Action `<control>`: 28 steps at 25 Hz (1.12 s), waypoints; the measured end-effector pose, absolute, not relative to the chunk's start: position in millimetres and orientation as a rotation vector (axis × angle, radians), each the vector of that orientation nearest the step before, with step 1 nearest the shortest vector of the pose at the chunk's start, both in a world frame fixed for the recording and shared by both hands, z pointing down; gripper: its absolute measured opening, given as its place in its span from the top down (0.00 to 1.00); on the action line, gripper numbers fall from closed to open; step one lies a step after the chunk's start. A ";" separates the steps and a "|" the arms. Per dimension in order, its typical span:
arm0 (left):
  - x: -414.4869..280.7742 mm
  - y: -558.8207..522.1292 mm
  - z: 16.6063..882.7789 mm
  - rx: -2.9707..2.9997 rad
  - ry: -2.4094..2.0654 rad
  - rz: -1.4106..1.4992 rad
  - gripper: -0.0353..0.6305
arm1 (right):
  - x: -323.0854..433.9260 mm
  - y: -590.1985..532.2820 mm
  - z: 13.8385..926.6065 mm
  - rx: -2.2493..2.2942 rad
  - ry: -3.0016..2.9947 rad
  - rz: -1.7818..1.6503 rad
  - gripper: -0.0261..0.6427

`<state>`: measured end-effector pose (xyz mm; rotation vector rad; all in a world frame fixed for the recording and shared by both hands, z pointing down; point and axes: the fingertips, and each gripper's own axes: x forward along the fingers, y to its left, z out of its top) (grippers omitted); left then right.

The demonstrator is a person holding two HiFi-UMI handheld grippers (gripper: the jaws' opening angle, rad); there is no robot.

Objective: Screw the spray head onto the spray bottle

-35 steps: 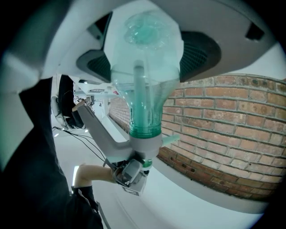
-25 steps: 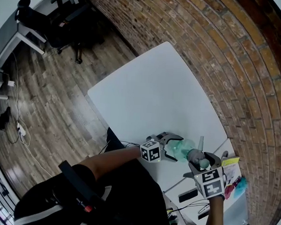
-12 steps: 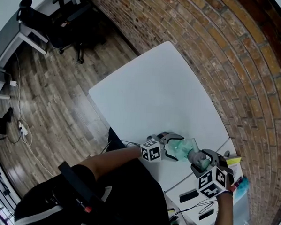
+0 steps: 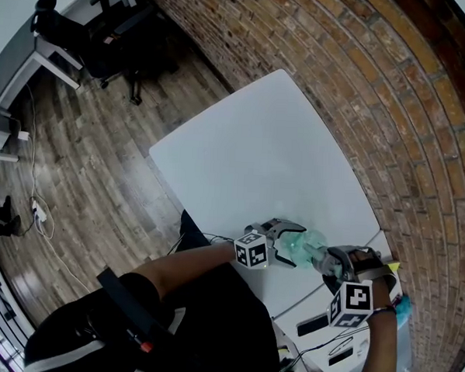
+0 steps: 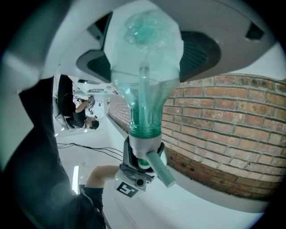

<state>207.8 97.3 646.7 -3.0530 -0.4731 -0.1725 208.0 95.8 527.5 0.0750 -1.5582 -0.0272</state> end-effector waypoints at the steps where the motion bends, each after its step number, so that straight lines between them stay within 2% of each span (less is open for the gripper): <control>1: 207.9 97.1 646.7 -3.052 -0.473 -0.172 0.22 | 207.9 95.9 527.5 0.055 -1.558 -0.048 0.54; 12: 209.4 96.8 648.8 -3.049 -0.468 -0.193 0.22 | 214.5 99.3 529.9 -0.165 -1.463 -0.335 0.54; 21: 203.2 96.8 656.9 -3.038 -0.467 -0.248 0.24 | 202.8 96.1 500.2 0.075 -1.572 -0.265 0.54; 28: 201.6 94.7 656.9 -3.031 -0.460 -0.250 0.24 | 213.0 92.6 461.2 0.465 -1.716 -0.142 0.54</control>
